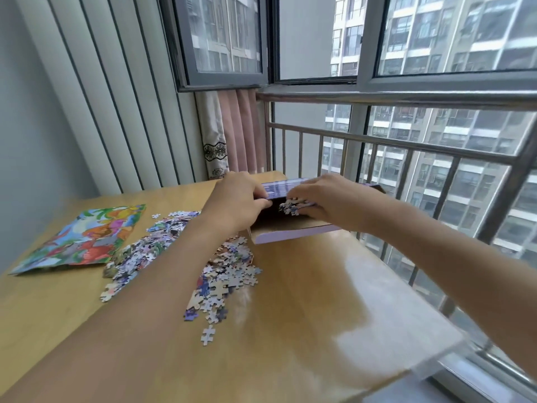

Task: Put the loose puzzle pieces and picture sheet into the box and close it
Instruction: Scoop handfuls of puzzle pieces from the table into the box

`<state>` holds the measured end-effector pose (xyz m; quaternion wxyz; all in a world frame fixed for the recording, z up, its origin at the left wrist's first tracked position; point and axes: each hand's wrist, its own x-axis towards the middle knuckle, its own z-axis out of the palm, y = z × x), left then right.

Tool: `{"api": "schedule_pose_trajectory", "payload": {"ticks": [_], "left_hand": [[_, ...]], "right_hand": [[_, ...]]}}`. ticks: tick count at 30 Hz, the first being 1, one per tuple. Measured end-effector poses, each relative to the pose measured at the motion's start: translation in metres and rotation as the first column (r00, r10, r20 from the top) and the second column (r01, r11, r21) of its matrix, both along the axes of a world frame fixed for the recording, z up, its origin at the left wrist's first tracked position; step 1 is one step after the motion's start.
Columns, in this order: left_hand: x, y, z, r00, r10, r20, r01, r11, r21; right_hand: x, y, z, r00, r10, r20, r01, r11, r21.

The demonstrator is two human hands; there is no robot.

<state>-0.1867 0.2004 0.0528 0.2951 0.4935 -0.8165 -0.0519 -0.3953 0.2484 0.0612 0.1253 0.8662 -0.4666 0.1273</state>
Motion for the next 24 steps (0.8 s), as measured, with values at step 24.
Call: {"api": "schedule_pose_trajectory", "payload": {"ticks": [24], "left_hand": [[0.004, 0.003, 0.014, 0.999, 0.003, -0.047, -0.003, 1.0, 0.003]], "right_hand": [[-0.027, 0.021, 0.023, 0.96, -0.097, 0.262, 0.008, 0.947, 0.322]]}}
